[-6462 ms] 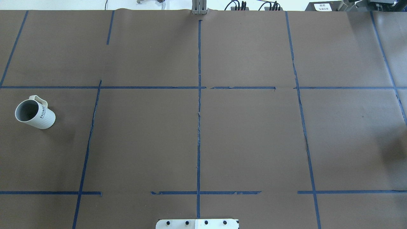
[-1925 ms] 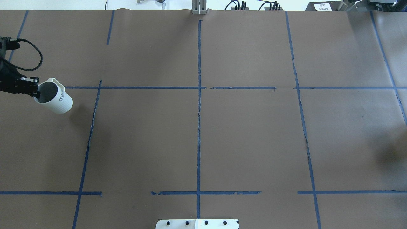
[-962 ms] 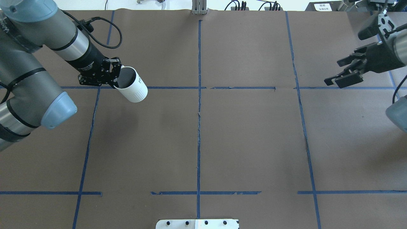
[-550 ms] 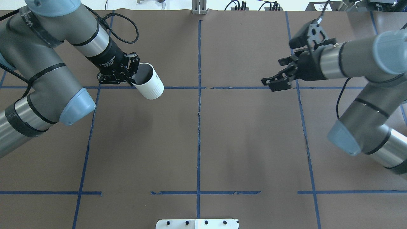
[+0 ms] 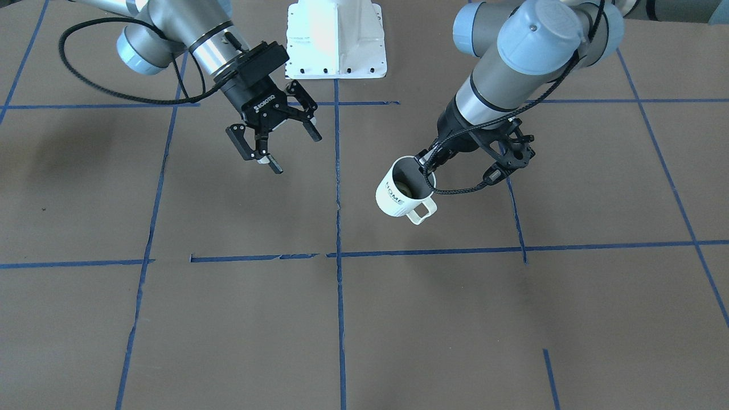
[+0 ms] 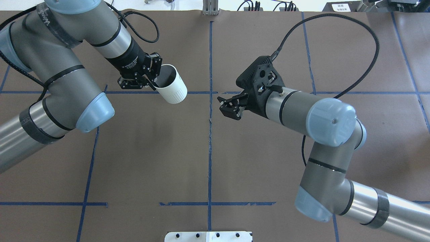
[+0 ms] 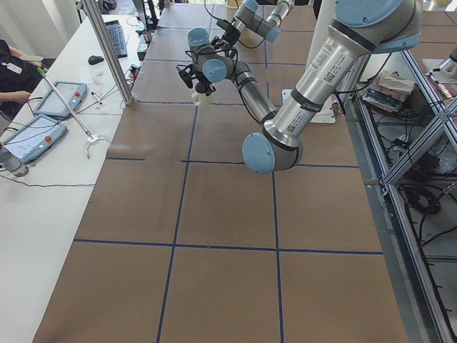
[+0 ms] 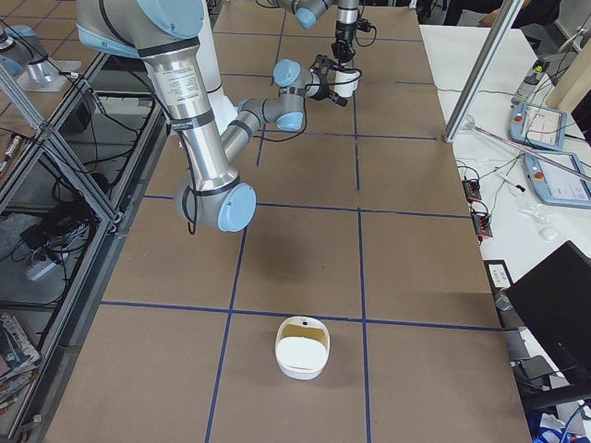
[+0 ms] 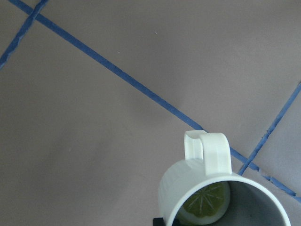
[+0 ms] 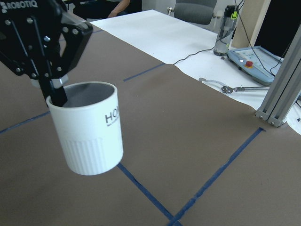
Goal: Left arm hands cup to right arm to dump lemon
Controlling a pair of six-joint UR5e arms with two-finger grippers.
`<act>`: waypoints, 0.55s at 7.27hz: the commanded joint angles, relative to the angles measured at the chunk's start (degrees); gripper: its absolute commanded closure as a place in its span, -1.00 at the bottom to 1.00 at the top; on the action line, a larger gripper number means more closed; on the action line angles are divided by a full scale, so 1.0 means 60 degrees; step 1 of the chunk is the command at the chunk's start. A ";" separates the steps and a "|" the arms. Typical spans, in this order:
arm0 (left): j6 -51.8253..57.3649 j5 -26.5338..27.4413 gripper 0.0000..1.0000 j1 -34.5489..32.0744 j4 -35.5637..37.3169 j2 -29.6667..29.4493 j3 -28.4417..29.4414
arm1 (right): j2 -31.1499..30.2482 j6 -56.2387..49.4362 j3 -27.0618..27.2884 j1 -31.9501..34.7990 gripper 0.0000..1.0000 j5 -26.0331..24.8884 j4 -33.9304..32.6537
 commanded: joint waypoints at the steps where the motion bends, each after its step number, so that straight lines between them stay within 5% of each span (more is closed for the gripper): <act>1: -0.0580 -0.0112 1.00 0.0176 -0.0011 -0.0533 0.0189 | 0.0032 -0.0088 -0.0291 -0.1068 -0.99 -0.1945 0.0889; 4: -0.0610 -0.1007 1.00 0.0207 -0.0011 -0.0697 0.0059 | 0.0090 -0.0089 -0.0484 -0.1349 -0.99 -0.2508 0.0922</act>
